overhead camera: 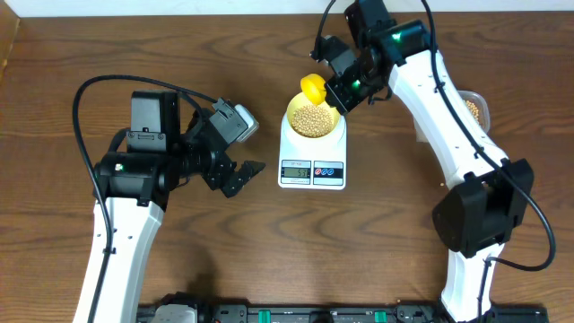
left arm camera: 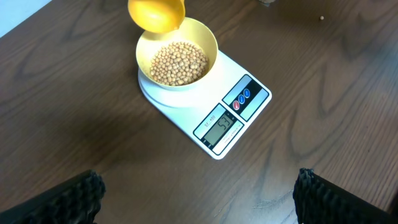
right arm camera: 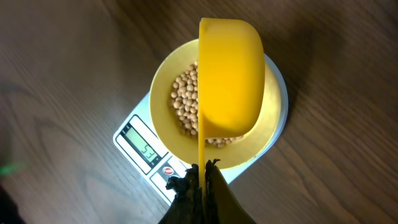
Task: Scoop item into bowl and weigh 50g on scale
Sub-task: 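Carry the scoop left over the yellow bowl with the right gripper, then tip the scoop into the bowl with the right gripper to pour soybeans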
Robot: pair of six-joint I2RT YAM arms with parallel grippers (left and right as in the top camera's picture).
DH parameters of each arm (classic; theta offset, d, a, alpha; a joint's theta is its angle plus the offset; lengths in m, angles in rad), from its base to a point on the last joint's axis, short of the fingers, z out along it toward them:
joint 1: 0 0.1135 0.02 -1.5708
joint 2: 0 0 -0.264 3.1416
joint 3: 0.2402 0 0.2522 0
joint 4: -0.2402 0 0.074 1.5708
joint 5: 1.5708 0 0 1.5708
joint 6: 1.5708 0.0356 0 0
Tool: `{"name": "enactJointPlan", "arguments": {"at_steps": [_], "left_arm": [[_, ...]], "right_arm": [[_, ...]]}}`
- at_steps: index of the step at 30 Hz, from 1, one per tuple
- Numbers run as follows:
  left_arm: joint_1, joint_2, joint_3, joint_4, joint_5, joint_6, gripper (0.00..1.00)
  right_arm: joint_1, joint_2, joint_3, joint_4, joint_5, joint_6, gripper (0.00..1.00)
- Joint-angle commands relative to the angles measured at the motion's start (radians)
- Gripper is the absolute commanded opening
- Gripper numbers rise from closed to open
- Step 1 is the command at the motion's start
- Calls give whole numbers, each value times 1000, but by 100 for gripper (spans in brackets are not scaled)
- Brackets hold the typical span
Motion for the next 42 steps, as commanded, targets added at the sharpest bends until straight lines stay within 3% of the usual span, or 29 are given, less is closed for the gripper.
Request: {"name": "enactJointPlan", "arguments": {"at_steps": [1, 42], "left_arm": [[4, 0, 15, 0, 9, -12, 99], [4, 0, 15, 0, 9, -12, 99]], "right_arm": [[24, 13, -27, -1, 71, -23, 1], [119, 79, -59, 27, 253, -64, 1]]}}
